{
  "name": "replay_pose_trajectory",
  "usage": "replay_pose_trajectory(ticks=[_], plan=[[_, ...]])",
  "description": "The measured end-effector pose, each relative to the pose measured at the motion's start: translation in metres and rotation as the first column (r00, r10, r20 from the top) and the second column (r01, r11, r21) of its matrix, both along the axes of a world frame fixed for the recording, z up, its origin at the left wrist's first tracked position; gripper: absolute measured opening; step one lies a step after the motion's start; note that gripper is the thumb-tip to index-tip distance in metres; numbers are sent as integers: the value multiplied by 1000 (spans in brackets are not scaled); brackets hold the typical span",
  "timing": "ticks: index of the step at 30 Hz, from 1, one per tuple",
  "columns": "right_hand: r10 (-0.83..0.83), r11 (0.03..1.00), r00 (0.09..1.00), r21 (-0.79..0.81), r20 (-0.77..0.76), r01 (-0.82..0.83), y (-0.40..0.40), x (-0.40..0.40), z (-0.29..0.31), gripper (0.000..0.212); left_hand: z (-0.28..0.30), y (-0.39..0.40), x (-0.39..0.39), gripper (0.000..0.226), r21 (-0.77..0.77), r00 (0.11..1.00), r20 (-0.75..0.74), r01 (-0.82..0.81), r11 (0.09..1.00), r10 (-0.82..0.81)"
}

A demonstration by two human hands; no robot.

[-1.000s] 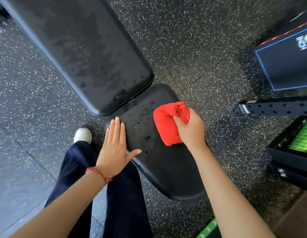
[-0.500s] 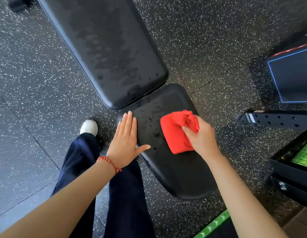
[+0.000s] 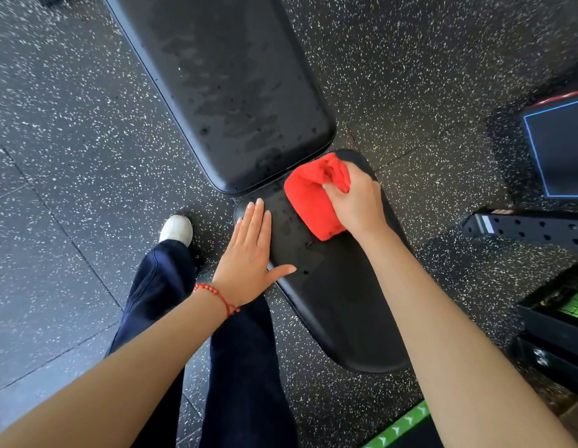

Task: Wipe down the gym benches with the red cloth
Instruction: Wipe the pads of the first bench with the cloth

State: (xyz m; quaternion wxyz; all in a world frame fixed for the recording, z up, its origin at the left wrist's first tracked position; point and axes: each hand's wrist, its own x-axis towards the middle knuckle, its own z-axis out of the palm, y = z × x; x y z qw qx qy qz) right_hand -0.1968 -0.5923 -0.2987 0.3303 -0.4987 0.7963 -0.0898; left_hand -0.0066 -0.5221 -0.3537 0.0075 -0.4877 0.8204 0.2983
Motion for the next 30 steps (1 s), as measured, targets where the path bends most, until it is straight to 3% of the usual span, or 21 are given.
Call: replay_pose_trajectory(ticks=[12, 20, 30], plan=[[-3, 997, 993, 77, 122, -6, 83, -7, 38, 32, 2, -2, 10, 97, 24, 1000, -13, 23, 999, -22], [-6, 1000, 996, 13, 86, 5, 57, 17, 22, 29, -2, -5, 18, 98, 36, 998, -45, 54, 998, -52], [-17, 1000, 998, -14, 63, 17, 20, 56, -1, 29, -8, -15, 35, 110, 72, 996, -38, -73, 995, 76]])
